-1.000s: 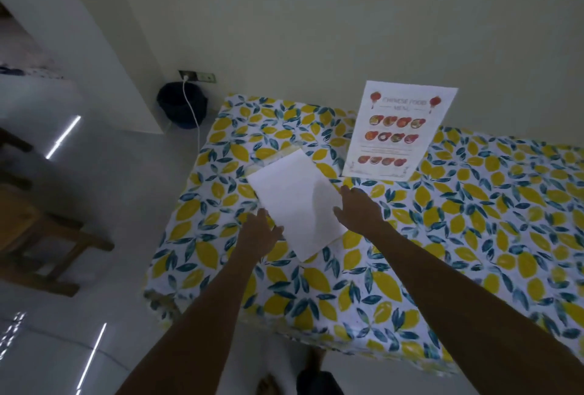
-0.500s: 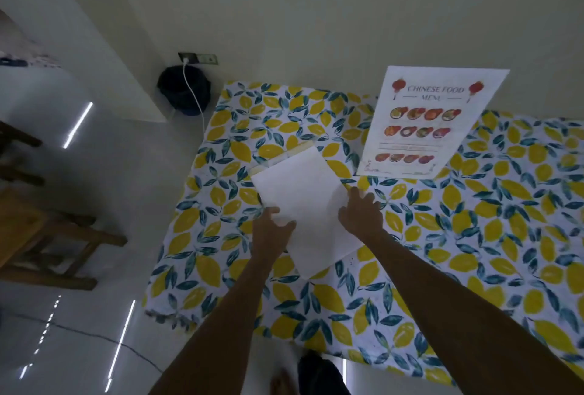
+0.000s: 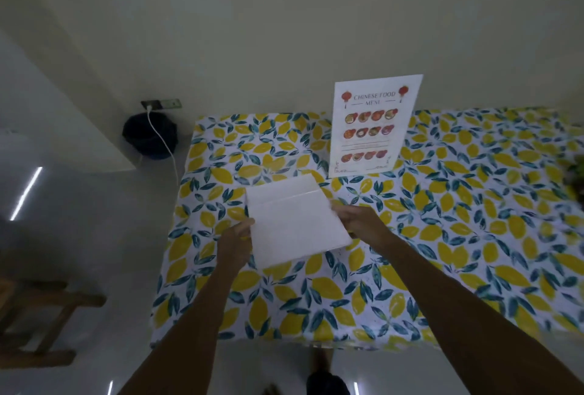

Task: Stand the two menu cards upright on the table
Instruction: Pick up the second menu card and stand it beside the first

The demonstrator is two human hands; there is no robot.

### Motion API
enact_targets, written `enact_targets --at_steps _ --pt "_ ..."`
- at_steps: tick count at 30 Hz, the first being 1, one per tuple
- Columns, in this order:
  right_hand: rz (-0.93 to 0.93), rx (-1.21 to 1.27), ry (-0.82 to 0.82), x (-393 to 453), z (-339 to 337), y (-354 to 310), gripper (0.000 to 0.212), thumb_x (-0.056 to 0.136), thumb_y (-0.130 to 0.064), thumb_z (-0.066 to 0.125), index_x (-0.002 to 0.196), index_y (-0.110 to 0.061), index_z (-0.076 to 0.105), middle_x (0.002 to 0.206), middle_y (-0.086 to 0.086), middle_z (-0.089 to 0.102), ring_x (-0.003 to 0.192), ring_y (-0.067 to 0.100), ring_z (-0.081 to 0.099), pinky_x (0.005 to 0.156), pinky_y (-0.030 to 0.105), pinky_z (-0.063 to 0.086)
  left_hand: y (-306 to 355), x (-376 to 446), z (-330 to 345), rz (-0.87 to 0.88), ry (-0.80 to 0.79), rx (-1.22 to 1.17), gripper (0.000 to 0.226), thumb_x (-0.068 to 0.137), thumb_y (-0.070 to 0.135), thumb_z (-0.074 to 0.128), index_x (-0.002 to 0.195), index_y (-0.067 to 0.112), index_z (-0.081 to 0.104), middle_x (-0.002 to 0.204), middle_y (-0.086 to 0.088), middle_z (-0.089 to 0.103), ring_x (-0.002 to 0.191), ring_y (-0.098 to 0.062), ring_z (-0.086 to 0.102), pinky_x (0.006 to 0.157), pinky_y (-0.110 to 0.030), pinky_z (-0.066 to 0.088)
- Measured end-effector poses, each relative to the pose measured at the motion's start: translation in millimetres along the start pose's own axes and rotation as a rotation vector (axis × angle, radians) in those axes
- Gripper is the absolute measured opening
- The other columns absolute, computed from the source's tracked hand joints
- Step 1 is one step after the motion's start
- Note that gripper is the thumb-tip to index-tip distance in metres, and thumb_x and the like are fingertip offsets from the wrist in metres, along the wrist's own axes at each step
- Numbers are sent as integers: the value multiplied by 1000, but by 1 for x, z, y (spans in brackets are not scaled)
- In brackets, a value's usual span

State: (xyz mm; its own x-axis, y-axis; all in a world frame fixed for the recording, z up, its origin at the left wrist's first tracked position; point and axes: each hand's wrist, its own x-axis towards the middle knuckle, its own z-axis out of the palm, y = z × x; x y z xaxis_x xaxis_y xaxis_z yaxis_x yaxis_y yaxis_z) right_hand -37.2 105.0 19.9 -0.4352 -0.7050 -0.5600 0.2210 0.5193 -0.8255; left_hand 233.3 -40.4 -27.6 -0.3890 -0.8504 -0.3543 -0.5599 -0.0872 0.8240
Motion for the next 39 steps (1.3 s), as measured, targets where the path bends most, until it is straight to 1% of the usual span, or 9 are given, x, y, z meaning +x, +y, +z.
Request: enact_targets --at_steps 2,6,10,15,21,23,26,30,39 --pt "-33 80 -22 -9 -1 11 17 90 2 59 97 1 75 71 3 76 59 15 72 51 25 57 -1 -11 -7 -11 11 -119 38 91 -4 61 129 -3 61 136 -23 59 122 -37 59 99 -48 52" --pt "-116 20 52 -24 4 6 29 91 6 56 120 4 63 80 1 77 63 7 73 51 21 56 12 -27 -26 173 47 -15 31 93 6 64 122 -3 66 125 -20 67 108 -22 63 82 -14 51" --pt "-260 -225 134 -19 10 -7 32 89 7 58 111 -11 73 104 13 73 71 18 69 56 36 56 31 -17 -44 179 14 75 27 96 9 60 120 6 70 126 -13 67 113 -21 62 93 -28 48" --pt "-472 -437 222 -5 15 -39 22 94 -22 64 110 -10 74 71 -3 66 62 13 59 61 28 47 62 12 -61 235 23 169 25 97 23 61 118 12 71 119 -7 69 107 -23 64 84 -27 44" --pt "-534 -540 281 45 20 -87 26 97 -38 54 91 -16 67 83 0 69 76 18 66 75 37 51 99 65 -71 223 95 201 30 98 30 57 116 10 69 110 -3 69 104 -23 63 80 -25 41" --pt "-576 -575 309 63 23 -100 27 99 -36 52 90 -13 64 78 1 67 69 12 62 67 35 48 107 83 -68 246 149 192 20 98 26 58 99 10 71 85 7 65 89 -23 62 67 -24 38" --pt "-606 -557 365 89 27 -114 27 98 -30 54 87 -6 63 74 7 67 65 17 60 61 32 41 113 108 -64 393 240 278 36 95 23 56 62 26 41 55 10 41 64 -28 54 60 -31 32" --pt "-615 -565 407 116 29 -116 24 95 -24 59 80 -6 65 66 7 65 64 23 62 58 31 39 113 141 -63 337 278 171 21 90 28 63 70 31 54 73 -4 70 74 -26 72 67 -42 57" --pt "-610 -570 470 143 29 -129 24 92 -27 63 84 -8 74 72 9 75 65 23 67 59 32 48 121 177 -68 231 222 136 17 83 38 64 82 21 62 74 -5 74 66 -28 72 67 -51 60"
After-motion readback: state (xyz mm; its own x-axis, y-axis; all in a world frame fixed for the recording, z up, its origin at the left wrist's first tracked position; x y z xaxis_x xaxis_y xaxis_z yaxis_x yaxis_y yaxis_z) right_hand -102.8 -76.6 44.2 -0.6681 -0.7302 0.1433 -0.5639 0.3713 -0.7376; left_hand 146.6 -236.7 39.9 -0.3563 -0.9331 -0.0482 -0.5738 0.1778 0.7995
